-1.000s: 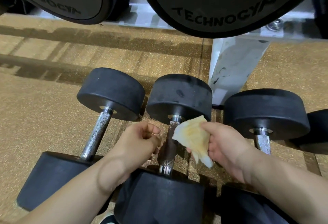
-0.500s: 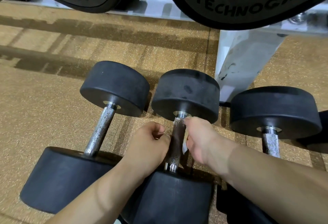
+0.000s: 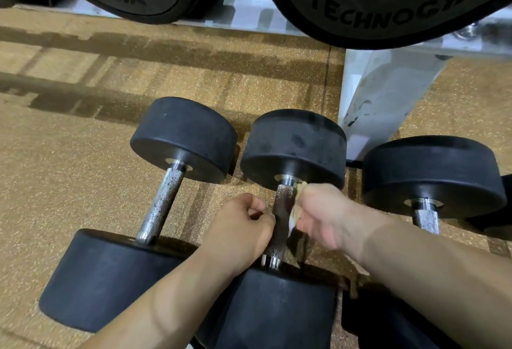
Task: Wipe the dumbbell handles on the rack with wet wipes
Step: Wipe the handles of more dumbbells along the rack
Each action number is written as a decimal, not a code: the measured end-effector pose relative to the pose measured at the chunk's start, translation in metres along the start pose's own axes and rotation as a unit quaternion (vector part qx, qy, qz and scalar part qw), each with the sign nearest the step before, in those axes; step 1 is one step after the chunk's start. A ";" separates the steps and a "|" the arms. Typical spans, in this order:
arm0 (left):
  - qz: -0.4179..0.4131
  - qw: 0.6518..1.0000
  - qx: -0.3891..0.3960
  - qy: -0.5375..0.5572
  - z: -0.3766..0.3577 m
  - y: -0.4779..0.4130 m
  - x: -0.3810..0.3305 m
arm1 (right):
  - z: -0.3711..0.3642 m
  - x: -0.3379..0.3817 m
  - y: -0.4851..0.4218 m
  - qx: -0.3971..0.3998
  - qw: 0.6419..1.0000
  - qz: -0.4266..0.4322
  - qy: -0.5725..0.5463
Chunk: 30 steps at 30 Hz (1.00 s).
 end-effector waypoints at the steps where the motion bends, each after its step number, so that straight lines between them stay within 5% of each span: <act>1: 0.003 1.000 0.004 0.002 0.000 0.001 0.000 | 0.002 0.004 -0.010 -0.023 0.999 0.015 -0.016; 4: 0.007 1.000 0.006 -0.005 0.003 0.000 0.000 | -0.003 -0.009 -0.005 -0.020 0.999 0.027 0.042; 9: 0.034 0.998 0.045 -0.041 -0.001 0.000 0.000 | -0.013 -0.033 0.034 0.112 0.972 0.025 0.204; 14: 0.034 0.997 0.068 -0.022 -0.006 0.004 0.001 | 0.000 0.004 -0.007 -0.008 0.999 0.043 0.001; 17: 0.026 0.998 0.059 -0.022 -0.005 0.004 0.002 | 0.005 -0.003 -0.012 -0.029 0.998 0.059 0.013; 22: 0.020 0.999 0.044 -0.005 0.001 0.002 0.001 | 0.011 -0.022 0.008 0.054 0.996 0.027 0.073; 26: 0.011 0.999 0.051 0.013 0.001 0.006 -0.001 | 0.011 -0.021 0.038 0.200 0.933 0.039 0.297; 30: -0.081 0.989 0.117 0.042 -0.002 0.020 -0.015 | 0.022 0.008 0.034 0.194 0.958 0.039 0.210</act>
Point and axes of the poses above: each hand's wrist, its own y-axis away from the middle knuckle, its own z-axis out of the back of the hand, x = y × z, the point moved 9 cm from there along -y, towards the middle knuckle, and after that the axes turned 15 degrees about z, right-handed, at the moved point
